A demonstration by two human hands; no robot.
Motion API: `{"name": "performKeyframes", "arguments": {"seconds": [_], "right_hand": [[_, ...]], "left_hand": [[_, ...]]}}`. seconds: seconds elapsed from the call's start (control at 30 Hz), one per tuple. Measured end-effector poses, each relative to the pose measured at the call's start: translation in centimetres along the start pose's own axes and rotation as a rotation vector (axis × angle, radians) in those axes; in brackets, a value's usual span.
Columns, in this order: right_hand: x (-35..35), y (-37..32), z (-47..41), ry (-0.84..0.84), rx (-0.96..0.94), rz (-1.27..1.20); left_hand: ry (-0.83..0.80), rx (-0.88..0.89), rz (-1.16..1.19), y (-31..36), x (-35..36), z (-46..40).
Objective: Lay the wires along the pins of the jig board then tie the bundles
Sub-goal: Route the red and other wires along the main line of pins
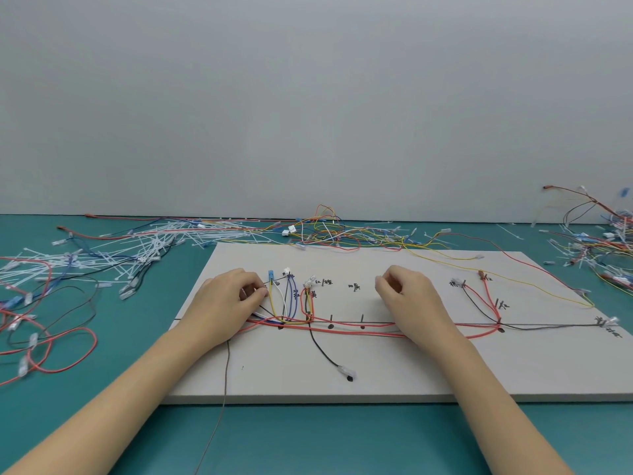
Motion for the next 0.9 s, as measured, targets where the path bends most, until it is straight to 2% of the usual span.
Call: {"name": "performKeyframes", "arguments": {"seconds": [0.1, 0.33, 0.5, 0.63, 0.77, 0.9], "right_hand": [[0.4, -1.6, -0.6, 0.013, -0.117, 0.041], [3.3, -4.9, -5.2, -0.187, -0.257, 0.298], [6.0, -6.1, -8.7, -0.330, -0.244, 0.414], [7.3, -5.2, -10.1, -0.454, -0.125, 0.500], [7.5, -4.9, -10.2, -0.328, -0.166, 0.630], [7.6, -4.2, -10.1, -0.244, -0.211, 0.513]], "left_hand": [[0.003, -0.001, 0.000, 0.0, 0.0, -0.1], [0.002, -0.005, -0.003, 0.0, 0.0, -0.1], [0.003, -0.002, -0.006, 0.0, 0.0, 0.0], [0.003, -0.003, -0.005, 0.0, 0.0, 0.0], [0.003, -0.003, -0.004, 0.0, 0.0, 0.0], [0.003, -0.001, -0.006, 0.0, 0.0, -0.1]]}}
Point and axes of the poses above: each hand's wrist, its own z-axis away from the middle knuckle, its own x-axis out of the palm, y = z × x, the point moved 1 cm from there along -z, towards the middle knuckle, and after that the axes turned 5 degrees about z, right-handed, at the moved point
